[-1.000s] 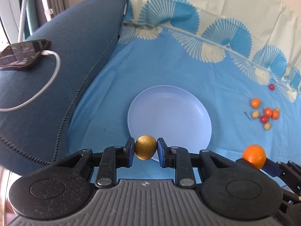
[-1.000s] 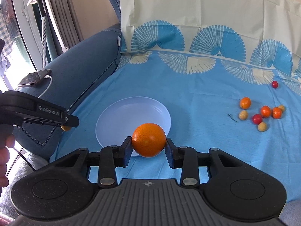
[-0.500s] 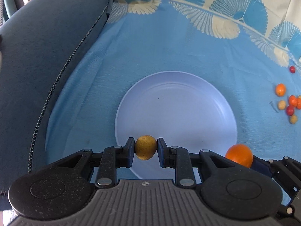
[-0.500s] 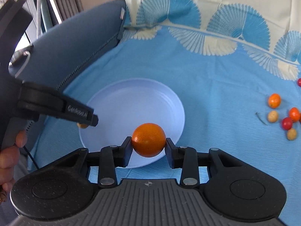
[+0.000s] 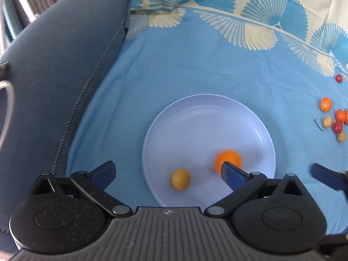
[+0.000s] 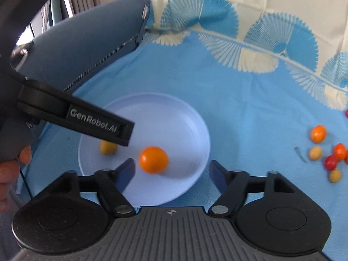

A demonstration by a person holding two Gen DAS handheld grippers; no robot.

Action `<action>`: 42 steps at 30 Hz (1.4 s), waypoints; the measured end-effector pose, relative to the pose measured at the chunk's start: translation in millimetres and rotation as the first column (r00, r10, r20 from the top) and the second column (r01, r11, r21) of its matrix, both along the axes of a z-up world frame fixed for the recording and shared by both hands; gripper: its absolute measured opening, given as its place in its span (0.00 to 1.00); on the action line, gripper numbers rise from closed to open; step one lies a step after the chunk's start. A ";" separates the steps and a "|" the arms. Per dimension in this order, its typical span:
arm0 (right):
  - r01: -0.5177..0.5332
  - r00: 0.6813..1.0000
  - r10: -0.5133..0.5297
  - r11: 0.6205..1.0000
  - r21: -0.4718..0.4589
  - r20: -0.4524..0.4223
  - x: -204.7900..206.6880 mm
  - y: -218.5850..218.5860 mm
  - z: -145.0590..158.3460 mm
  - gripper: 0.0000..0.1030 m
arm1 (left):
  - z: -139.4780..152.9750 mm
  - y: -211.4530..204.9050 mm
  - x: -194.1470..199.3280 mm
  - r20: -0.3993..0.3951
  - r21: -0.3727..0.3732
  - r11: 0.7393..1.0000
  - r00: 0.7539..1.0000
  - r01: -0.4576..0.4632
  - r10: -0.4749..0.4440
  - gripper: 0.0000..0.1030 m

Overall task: Organize fruits
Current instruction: 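Open the left tool onto the plate while the right tool releases the orange, then lift both tools away from the plate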

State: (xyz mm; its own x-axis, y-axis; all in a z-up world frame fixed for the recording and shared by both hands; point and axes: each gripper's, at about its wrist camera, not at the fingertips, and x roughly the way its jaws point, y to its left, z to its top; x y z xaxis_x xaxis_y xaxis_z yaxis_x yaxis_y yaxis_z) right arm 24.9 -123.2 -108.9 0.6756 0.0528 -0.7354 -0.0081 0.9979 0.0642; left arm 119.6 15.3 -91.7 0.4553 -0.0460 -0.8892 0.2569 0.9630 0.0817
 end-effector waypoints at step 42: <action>0.134 0.954 -0.133 0.991 0.014 0.268 -206.0 22.9 96.9 0.99 | 89.4 29.5 -193.0 0.139 0.010 0.999 0.989 0.046 -0.047 1.00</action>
